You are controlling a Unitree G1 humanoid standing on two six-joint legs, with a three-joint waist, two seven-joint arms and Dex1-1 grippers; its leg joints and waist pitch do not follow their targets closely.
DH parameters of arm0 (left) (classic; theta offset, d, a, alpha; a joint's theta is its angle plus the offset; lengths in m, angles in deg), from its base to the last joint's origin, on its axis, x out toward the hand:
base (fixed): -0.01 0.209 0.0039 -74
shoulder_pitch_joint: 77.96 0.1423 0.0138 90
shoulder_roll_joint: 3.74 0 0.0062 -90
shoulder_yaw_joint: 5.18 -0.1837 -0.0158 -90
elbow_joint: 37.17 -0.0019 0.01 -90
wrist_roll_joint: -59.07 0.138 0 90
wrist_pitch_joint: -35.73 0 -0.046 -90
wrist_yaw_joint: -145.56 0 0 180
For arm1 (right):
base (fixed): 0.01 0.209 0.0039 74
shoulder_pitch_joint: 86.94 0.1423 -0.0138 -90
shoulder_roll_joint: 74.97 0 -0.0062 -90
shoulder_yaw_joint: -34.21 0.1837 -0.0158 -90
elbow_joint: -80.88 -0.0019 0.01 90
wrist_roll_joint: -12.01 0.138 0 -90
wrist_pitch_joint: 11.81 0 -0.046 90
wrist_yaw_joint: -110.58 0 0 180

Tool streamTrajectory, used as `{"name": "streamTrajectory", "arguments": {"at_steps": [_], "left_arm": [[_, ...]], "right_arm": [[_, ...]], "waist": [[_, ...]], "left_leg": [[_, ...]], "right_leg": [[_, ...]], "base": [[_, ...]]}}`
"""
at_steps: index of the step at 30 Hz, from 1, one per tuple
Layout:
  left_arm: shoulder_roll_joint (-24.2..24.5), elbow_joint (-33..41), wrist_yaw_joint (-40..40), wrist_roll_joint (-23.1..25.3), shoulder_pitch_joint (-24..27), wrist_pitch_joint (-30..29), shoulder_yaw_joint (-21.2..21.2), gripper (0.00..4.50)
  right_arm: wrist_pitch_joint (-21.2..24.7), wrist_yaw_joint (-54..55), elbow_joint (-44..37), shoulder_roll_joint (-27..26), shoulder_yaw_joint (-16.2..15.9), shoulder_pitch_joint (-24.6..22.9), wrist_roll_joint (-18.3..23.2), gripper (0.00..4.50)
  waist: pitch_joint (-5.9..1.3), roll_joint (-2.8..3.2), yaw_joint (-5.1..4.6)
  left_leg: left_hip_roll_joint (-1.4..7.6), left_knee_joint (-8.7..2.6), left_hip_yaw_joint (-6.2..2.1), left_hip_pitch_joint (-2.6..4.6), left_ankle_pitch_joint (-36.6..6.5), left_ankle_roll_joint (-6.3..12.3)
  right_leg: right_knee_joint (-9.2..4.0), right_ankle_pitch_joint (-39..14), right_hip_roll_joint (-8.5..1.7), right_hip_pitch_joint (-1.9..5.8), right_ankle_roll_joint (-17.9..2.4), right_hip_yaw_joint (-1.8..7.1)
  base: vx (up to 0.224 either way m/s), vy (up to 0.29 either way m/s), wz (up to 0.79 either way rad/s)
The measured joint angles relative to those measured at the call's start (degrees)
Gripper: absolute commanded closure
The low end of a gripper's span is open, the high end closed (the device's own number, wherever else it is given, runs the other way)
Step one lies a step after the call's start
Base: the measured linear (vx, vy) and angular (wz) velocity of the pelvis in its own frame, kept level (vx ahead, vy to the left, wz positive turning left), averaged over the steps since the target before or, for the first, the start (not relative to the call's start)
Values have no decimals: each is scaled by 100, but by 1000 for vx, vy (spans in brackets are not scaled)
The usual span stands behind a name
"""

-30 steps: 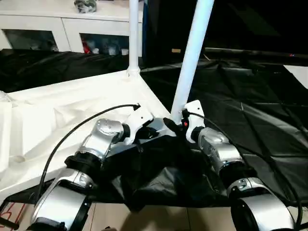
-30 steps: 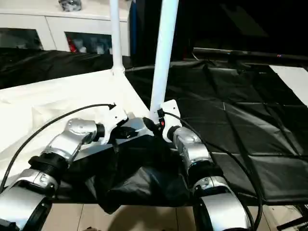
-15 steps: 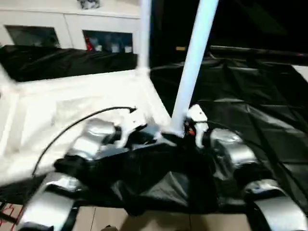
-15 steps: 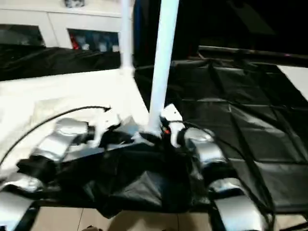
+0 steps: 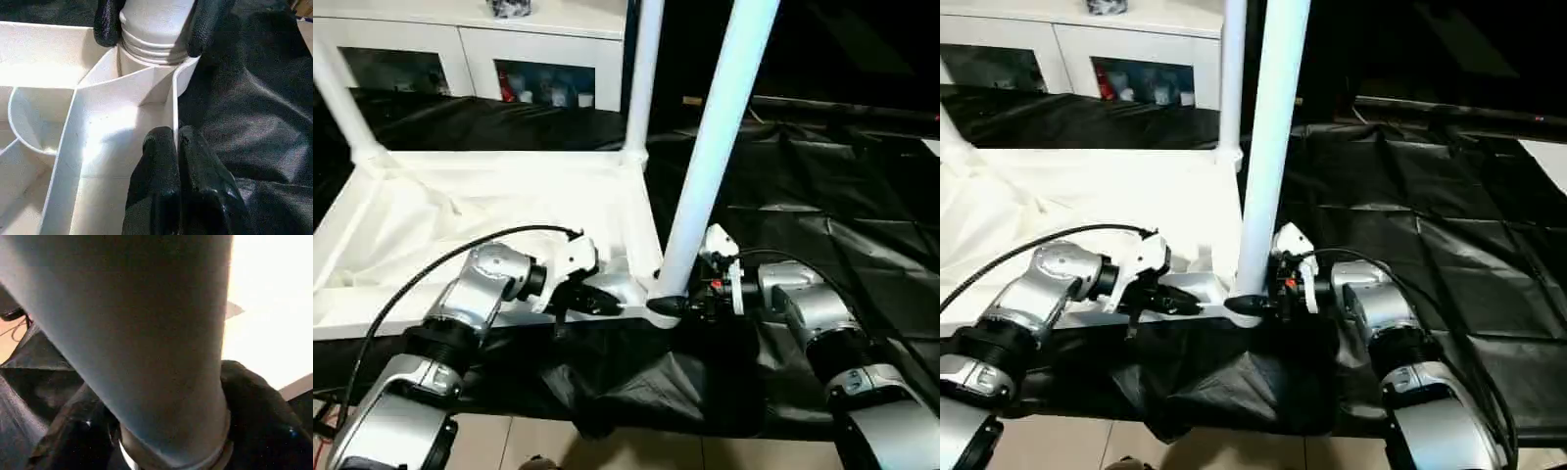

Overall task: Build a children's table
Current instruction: Rotate leg to tighten

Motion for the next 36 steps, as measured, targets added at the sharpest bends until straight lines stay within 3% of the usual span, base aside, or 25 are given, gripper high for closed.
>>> {"name": "streamTrajectory", "arguments": {"at_steps": [6, 9, 15, 20, 22, 26, 32, 36], "left_arm": [[-57, -8, -221, 57, -1, 62, 9, 450], [-200, -122, -670, 180, -57, 70, 65, 450], [-737, -581, -2112, 429, -320, -292, 239, 450], [-945, -619, -2565, 497, -376, -481, 253, 450], [-973, -618, -2595, 500, -375, -501, 270, 450], [-987, -615, -2546, 507, -375, -475, 274, 450], [-734, -312, -1928, 443, -201, -304, 240, 450], [-586, -275, -1385, 305, -149, -106, 208, 450]], "right_arm": [[22, 191, -28, -57, 40, -49, 5, 183], [21, 830, 22, -181, 206, -60, -16, 184], [20, 3357, 610, -882, 684, 271, -117, 185], [1, 4250, 690, -1123, 814, 332, -199, 185], [-81, 4317, 700, -1146, 813, 323, -254, 115], [-242, 4255, 758, -1145, 787, 321, -411, 79], [-536, 3137, 578, -748, 417, 155, -442, 71], [-408, 2108, 170, -382, 291, -6, -383, 71]], "waist": [[-4, -6, 15], [-5, -7, -16], [-13, -13, -129], [-15, -9, -222], [-17, -3, -228], [-18, -4, -241], [-17, -3, -230], [-17, -3, -187]], "left_leg": [[0, 0, 0, 4, 0, 0], [-6, -2, 0, 11, 0, 0], [-14, 0, -26, 29, 0, 0], [-37, -4, -40, 21, 0, 1], [-38, -6, -46, 9, 0, 1], [-40, 1, -44, 1, 0, 3], [-38, -16, -32, 1, -1, 4], [-20, -29, -25, -1, 0, 3]], "right_leg": [[0, 0, 0, 4, 0, 1], [-1, -15, -3, 7, 26, 7], [-16, -21, -3, 13, 37, 4], [-59, -21, -6, 15, 39, -3], [-90, -21, -6, 16, 38, -11], [-112, -20, -11, 17, 37, 8], [-98, -1, -8, 13, 29, 7], [-77, 44, 2, 10, -10, 0]], "base": [[0, 0, 0], [0, 0, 0], [0, 0, 0], [0, 0, 0], [0, 0, 0], [0, 0, 0], [0, 0, 0], [13, -5, 1]]}}
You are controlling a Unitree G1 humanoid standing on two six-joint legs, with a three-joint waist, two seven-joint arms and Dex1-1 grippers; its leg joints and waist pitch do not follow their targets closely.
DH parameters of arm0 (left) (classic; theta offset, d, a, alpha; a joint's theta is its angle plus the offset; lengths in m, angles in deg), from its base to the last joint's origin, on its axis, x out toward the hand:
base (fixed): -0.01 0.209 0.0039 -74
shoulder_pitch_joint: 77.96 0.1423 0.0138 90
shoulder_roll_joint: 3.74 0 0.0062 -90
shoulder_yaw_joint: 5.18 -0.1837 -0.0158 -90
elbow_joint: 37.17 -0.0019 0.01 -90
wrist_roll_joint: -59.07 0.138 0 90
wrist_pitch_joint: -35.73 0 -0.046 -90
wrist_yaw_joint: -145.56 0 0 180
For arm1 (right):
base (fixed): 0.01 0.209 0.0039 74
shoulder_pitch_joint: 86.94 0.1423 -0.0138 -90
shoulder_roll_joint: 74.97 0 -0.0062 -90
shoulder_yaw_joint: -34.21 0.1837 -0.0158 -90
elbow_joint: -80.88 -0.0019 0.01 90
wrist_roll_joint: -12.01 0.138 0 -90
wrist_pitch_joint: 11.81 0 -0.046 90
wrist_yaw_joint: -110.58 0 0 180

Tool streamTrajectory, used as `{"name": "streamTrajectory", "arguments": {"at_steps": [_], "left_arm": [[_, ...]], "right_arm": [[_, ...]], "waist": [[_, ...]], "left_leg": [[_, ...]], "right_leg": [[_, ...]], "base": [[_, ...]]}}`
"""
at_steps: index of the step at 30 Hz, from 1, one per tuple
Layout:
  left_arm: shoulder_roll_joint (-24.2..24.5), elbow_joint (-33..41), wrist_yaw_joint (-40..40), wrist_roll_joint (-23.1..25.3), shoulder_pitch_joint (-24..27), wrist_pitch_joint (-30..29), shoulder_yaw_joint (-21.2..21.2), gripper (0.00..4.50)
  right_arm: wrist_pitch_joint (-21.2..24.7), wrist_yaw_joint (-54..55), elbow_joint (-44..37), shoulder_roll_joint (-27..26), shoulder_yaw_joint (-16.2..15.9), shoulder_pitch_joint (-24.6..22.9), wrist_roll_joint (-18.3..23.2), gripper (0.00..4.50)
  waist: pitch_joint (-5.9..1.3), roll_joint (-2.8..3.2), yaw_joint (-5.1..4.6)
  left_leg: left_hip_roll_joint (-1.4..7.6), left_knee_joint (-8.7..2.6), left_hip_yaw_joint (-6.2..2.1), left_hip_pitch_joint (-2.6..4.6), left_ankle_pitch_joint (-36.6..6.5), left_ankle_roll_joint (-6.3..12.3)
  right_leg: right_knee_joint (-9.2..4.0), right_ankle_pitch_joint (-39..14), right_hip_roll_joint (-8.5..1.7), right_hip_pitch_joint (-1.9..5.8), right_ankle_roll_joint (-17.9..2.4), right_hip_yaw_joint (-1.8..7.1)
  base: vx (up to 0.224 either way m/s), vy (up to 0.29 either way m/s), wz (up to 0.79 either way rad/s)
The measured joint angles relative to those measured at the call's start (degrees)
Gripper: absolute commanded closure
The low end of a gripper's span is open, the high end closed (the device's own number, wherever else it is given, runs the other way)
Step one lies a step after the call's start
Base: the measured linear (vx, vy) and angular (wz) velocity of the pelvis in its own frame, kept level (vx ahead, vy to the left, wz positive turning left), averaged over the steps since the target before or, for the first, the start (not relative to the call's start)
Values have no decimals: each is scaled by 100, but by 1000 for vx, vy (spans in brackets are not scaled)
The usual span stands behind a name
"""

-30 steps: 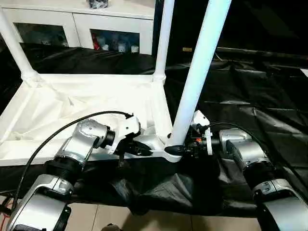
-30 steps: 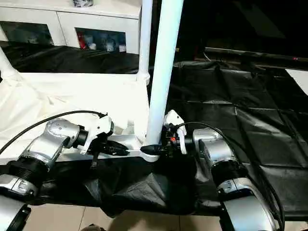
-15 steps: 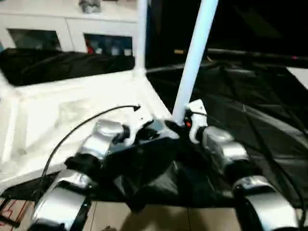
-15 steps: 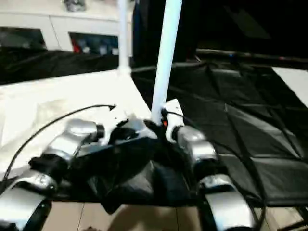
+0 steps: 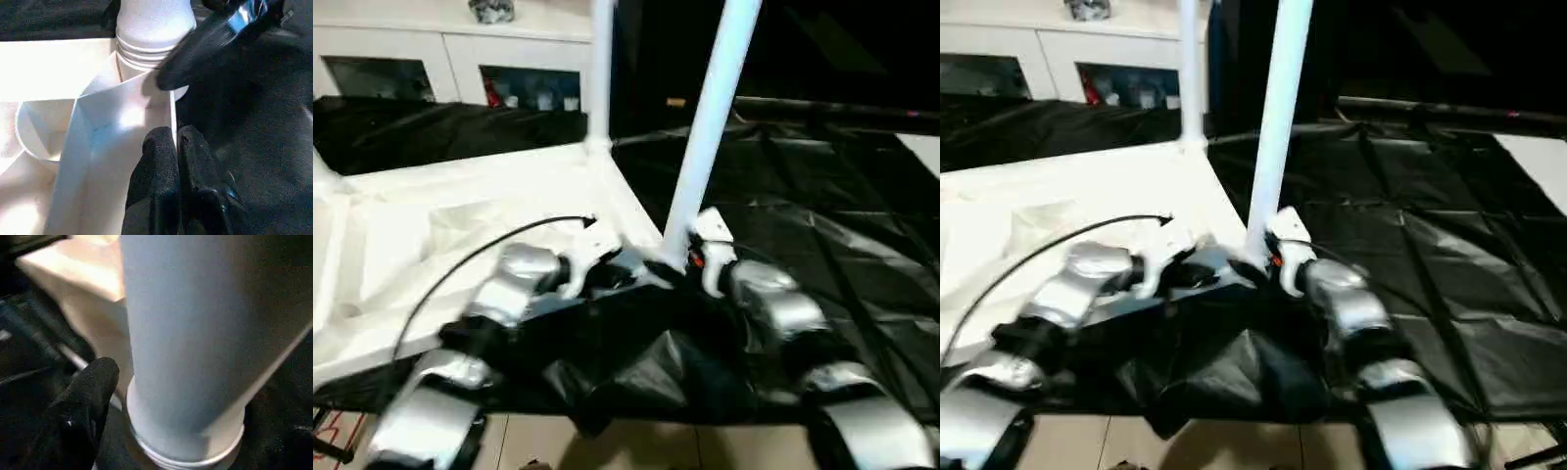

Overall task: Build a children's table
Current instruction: Rotate leg to tighten

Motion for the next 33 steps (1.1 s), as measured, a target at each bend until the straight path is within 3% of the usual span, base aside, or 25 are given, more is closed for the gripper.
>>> {"name": "streamTrajectory", "arguments": {"at_steps": [4, 10, 11, 18, 27, 33], "left_arm": [[155, 70, 494, -115, 1, 10, -93, 450], [389, 129, 1067, -211, 47, 31, -109, 450], [401, 129, 1094, -211, 52, 42, -115, 450], [409, 128, 1203, -218, 55, 102, -195, 450], [275, 110, 797, -147, 71, 118, -132, 450], [4, -79, -142, 32, 43, 91, 9, 450]], "right_arm": [[231, -891, -246, 345, -129, -34, 136, 71], [483, -1659, -417, 525, -266, -55, 242, 71], [515, -1699, -429, 534, -280, -55, 242, 98], [665, -1832, -621, 541, -375, -135, 242, 151], [789, -1432, -791, 465, -175, -302, 261, 176], [757, -31, -396, -4, 202, -185, 239, 178]], "waist": [[-2, 4, 119], [-1, 4, 137], [-1, 4, 137], [-1, 3, 165], [-3, 4, 200], [-3, 4, 90]], "left_leg": [[17, 13, 19, 3, 1, 0], [19, 26, 22, 1, 0, -2], [20, 29, 22, 3, 0, -2], [20, 27, 23, 1, -1, -2], [19, 26, 23, 16, -1, -2], [10, 29, 2, 21, -1, -2]], "right_leg": [[53, -32, 8, -10, 15, -6], [68, -54, 7, -10, 7, -12], [69, -54, 5, -8, 7, -10], [71, -53, -1, 1, 7, -2], [71, -55, -3, 17, 10, 5], [61, -79, -5, 15, 50, 6]], "base": [[41, -9, 2], [0, 0, 0], [0, 0, 0], [0, 0, 0], [0, 0, 0], [0, 0, 0]]}}
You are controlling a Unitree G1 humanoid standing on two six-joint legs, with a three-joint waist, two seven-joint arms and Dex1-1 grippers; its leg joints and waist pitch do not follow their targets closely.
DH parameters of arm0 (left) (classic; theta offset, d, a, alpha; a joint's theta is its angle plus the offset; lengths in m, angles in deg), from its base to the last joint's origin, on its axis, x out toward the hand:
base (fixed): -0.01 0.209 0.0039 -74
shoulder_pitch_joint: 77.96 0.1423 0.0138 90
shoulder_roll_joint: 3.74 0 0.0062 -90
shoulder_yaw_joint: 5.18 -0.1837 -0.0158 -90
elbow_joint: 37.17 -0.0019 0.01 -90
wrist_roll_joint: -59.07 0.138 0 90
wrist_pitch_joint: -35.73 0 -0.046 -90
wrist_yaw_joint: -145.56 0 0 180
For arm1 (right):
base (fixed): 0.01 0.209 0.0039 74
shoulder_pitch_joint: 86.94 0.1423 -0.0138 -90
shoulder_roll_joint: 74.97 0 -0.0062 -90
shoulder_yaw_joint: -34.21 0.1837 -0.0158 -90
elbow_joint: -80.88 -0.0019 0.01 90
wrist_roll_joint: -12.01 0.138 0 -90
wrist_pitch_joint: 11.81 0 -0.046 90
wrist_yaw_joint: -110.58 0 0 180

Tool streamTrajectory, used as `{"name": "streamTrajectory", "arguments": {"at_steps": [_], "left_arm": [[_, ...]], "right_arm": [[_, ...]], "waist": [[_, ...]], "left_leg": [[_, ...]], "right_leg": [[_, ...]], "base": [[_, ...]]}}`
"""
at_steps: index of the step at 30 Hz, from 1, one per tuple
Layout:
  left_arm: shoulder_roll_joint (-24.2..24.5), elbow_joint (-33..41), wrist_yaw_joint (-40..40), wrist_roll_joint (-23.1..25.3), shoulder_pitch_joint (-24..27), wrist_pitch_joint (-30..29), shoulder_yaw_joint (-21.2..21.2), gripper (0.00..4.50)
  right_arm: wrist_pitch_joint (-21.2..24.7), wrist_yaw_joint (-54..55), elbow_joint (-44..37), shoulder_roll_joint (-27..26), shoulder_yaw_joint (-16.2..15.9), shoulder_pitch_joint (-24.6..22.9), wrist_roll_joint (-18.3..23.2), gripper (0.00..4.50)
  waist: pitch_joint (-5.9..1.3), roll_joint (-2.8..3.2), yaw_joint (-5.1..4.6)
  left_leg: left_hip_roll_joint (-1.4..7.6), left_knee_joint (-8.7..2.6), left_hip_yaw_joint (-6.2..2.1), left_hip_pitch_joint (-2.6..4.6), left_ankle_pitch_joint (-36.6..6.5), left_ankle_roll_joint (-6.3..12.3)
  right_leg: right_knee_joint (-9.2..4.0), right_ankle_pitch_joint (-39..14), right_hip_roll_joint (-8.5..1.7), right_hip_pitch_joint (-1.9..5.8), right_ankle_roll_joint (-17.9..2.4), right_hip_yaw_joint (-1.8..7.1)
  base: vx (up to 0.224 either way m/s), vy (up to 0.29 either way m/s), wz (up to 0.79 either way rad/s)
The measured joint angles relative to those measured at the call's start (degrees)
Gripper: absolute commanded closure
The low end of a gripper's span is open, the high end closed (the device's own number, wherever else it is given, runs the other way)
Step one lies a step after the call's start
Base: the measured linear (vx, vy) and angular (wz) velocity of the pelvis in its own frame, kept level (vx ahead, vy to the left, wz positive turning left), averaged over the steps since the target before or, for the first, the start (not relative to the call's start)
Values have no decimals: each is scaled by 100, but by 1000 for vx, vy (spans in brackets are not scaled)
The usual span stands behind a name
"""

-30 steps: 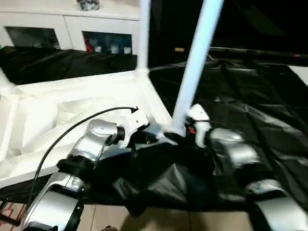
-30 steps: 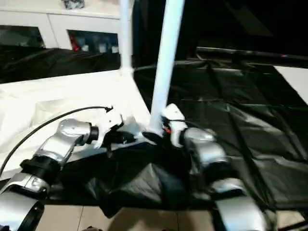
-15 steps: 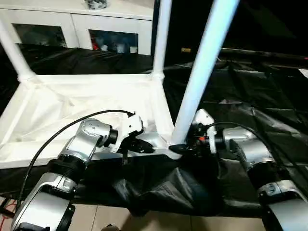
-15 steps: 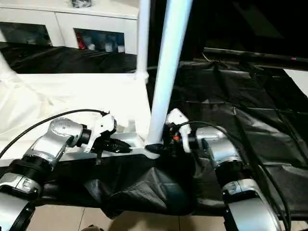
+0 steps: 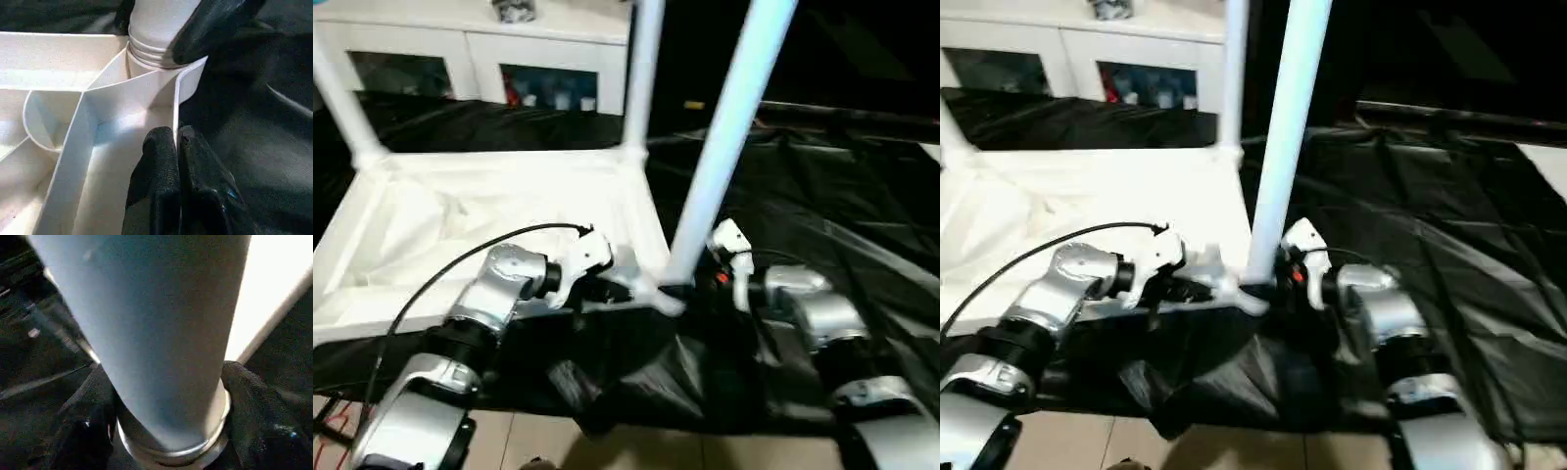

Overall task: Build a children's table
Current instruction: Rotate leg to tighten

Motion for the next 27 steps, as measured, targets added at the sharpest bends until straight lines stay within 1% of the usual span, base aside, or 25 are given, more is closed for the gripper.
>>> {"name": "streamTrajectory", "arguments": {"at_steps": [2, 5, 7, 8, 10, 11, 12, 13, 15, 16, 17, 19, 21, 23, 26, 27], "left_arm": [[-101, -60, -276, 67, -45, -42, 16, 450], [-350, -218, -938, 174, -148, -240, 119, 450], [-466, -230, -1232, 196, -167, -361, 141, 450], [-511, -229, -1324, 216, -175, -405, 157, 450], [-544, -221, -1401, 232, -175, -444, 173, 450], [-547, -218, -1415, 233, -175, -444, 179, 450], [-548, -209, -1415, 233, -175, -444, 186, 450], [-552, -202, -1412, 233, -175, -444, 186, 450], [-559, -188, -1358, 233, -175, -444, 185, 450], [-543, -175, -1308, 232, -173, -442, 185, 450], [-528, -141, -1246, 230, -159, -441, 185, 450], [-493, -80, -1097, 211, -147, -440, 157, 450], [-457, -40, -992, 182, -140, -437, 142, 450], [-326, 31, -701, 144, -117, -354, 131, 450], [-206, 101, -344, 6, -52, -247, 124, 450], [-133, 170, -142, -38, -34, -247, 99, 450]], "right_arm": [[8, 452, 134, -138, 101, 82, -16, 178], [108, 1726, 545, -597, 365, 403, -54, 178], [131, 2284, 739, -760, 462, 556, -54, 178], [75, 2468, 824, -815, 485, 610, -80, 178], [-182, 2682, 938, -894, 486, 614, -145, 178], [-320, 2752, 988, -925, 486, 607, -179, 122], [-359, 2757, 1000, -928, 487, 605, -177, 108], [-356, 2723, 1004, -928, 496, 606, -165, 108], [-329, 2560, 1007, -913, 557, 606, -105, 88], [-339, 2427, 1007, -868, 555, 606, -105, 88], [-344, 2243, 1008, -812, 549, 606, -107, 61], [-378, 1955, 1006, -716, 484, 606, -117, 58], [-426, 1725, 1006, -657, 449, 604, -117, 39], [-529, 1312, 972, -545, 327, 578, -113, 18], [-721, 746, 855, -389, 229, 449, -94, 18], [-736, 394, 716, -259, 167, 384, -61, 18]], "waist": [[0, 0, -33], [0, 7, -152], [-3, 19, -194], [-2, 23, -214], [0, 27, -232], [6, 37, -239], [10, 44, -242], [12, 47, -243], [12, 47, -238], [12, 47, -236], [12, 47, -234], [12, 47, -210], [11, 48, -179], [12, 47, -149], [11, 48, -125], [12, 48, -110]], "left_leg": [[-2, 2, -12, -1, 0, 0], [-14, -2, -25, -1, 0, 0], [-17, -12, -36, -2, 0, 0], [-19, -10, -43, -5, 0, 0], [-23, -7, -45, -8, -1, 1], [-23, -9, -45, -10, -1, 1], [-23, -9, -46, -15, -1, 1], [-23, -12, -45, -19, -1, 2], [-21, -21, -40, -25, -1, 2], [-18, -19, -37, -25, -1, 2], [-10, -19, -30, -26, 0, 3], [-5, -21, -22, -27, 0, 3], [-2, -22, -17, -24, 0, 3], [-1, -15, -15, -22, 1, 1], [12, -33, -13, -21, 1, -1], [17, -36, -14, -21, 1, -1]], "right_leg": [[-10, 0, 0, -5, 1, -4], [-48, -1, -1, -6, 1, -19], [-95, -1, -1, -3, 1, -39], [-106, -1, -5, -4, 1, -52], [-124, -1, -14, -1, 1, -70], [-137, -1, -15, -1, 0, -75], [-147, -1, -18, -2, 0, -82], [-160, 0, -19, -1, 0, -87], [-182, 0, -19, 2, -1, -91], [-183, 1, -19, 3, -2, -88], [-182, 5, -19, 4, -9, -86], [-182, 43, -19, 4, -55, -83], [-164, 64, -18, 0, -62, -83], [-96, 69, -18, -24, -64, -82], [-73, 103, -2, -31, -97, -93], [-53, 100, -2, -37, -90, -101]], "base": [[0, 0, 0], [0, 0, 0], [0, 0, 0], [0, 0, 0], [0, 0, 0], [0, 0, 0], [0, 0, 0], [0, 0, 0], [0, 0, 0], [0, 0, 0], [0, 0, 0], [0, 0, 0], [0, 0, 0], [0, 0, 0], [41, -22, 3], [69, -33, 4]]}}
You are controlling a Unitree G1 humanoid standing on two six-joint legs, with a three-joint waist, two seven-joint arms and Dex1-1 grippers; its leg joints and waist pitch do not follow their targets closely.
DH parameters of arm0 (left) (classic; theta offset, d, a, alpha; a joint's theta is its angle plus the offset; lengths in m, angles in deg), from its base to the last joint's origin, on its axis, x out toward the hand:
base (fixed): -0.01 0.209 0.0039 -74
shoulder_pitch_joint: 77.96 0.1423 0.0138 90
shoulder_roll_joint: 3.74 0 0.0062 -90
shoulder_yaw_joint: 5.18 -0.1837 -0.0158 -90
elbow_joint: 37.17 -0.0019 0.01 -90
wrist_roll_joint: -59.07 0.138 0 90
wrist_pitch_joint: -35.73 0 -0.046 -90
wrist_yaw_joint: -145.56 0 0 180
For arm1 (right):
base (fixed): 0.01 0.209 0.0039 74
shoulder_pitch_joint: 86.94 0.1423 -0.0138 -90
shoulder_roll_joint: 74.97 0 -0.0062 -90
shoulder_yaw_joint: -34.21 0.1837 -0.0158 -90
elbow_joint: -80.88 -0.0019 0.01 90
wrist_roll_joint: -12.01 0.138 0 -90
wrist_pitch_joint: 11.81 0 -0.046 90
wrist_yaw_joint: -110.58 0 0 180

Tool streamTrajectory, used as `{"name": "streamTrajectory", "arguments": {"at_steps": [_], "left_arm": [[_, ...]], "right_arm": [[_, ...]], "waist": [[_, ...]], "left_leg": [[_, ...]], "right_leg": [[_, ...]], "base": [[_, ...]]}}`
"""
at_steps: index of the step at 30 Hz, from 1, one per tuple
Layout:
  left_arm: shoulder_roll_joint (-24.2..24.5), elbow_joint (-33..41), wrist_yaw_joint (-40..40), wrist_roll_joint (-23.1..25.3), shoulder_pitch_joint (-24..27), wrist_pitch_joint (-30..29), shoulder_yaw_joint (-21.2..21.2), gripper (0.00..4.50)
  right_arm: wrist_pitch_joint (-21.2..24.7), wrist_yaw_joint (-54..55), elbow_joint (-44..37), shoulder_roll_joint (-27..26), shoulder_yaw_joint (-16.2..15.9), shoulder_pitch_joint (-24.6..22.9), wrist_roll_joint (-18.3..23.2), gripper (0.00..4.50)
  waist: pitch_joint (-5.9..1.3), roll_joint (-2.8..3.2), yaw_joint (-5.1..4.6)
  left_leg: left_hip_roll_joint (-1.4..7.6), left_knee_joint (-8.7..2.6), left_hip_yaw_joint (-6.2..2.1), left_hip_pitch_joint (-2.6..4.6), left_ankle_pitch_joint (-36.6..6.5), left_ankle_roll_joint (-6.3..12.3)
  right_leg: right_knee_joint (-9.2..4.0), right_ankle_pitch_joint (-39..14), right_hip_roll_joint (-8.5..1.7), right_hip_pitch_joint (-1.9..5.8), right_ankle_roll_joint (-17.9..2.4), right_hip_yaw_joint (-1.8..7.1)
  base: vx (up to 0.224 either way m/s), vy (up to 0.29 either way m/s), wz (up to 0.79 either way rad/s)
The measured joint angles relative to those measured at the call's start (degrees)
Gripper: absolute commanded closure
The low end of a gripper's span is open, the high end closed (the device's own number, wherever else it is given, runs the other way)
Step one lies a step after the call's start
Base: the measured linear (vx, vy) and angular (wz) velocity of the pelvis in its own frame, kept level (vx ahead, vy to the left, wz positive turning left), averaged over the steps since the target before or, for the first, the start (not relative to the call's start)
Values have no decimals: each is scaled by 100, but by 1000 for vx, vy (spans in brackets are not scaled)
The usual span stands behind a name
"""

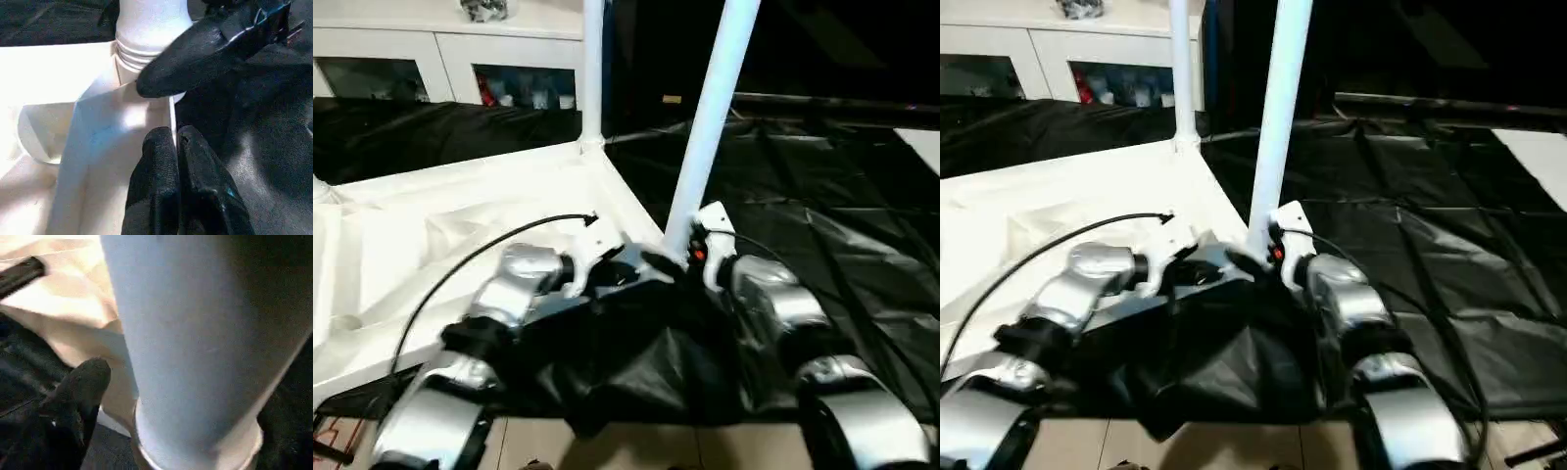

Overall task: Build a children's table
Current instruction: Rotate leg to tighten

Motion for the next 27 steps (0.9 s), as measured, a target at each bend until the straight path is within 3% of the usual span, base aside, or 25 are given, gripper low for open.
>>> {"name": "streamTrajectory", "arguments": {"at_steps": [3, 7, 9, 21, 27], "left_arm": [[156, 100, 508, -99, 42, 36, -67, 450], [348, 126, 954, -189, 54, 96, -125, 450], [455, 127, 1190, -225, 56, 134, -169, 450], [559, 143, 1583, -257, 57, 153, -278, 450], [441, 113, 1145, -223, 61, 161, -208, 450]], "right_arm": [[151, -942, -342, 314, -148, -175, 93, 18], [367, -1679, -590, 526, -310, -257, 241, 18], [439, -1936, -669, 571, -368, -287, 271, 44], [687, -2214, -944, 648, -505, -433, 274, 157], [659, -1726, -930, 529, -335, -479, 263, 181]], "waist": [[1, 4, 132], [1, 3, 181], [2, 2, 183], [3, 1, 243], [1, 0, 266]], "left_leg": [[35, 5, 7, -1, 2, 2], [52, 25, 24, -2, 3, 5], [53, 34, 27, -1, -2, -4], [66, 40, 46, -1, -2, -9], [64, 42, 47, 2, -1, -9]], "right_leg": [[27, -46, 13, 0, 12, -24], [62, -84, 11, -2, -11, -31], [64, -83, 8, 1, -10, -30], [70, -81, 0, 16, -9, -19], [75, -80, 0, 17, -9, -19]], "base": [[68, -22, 2], [0, 0, 0], [0, 0, 0], [0, 0, 0], [0, 0, 0]]}}
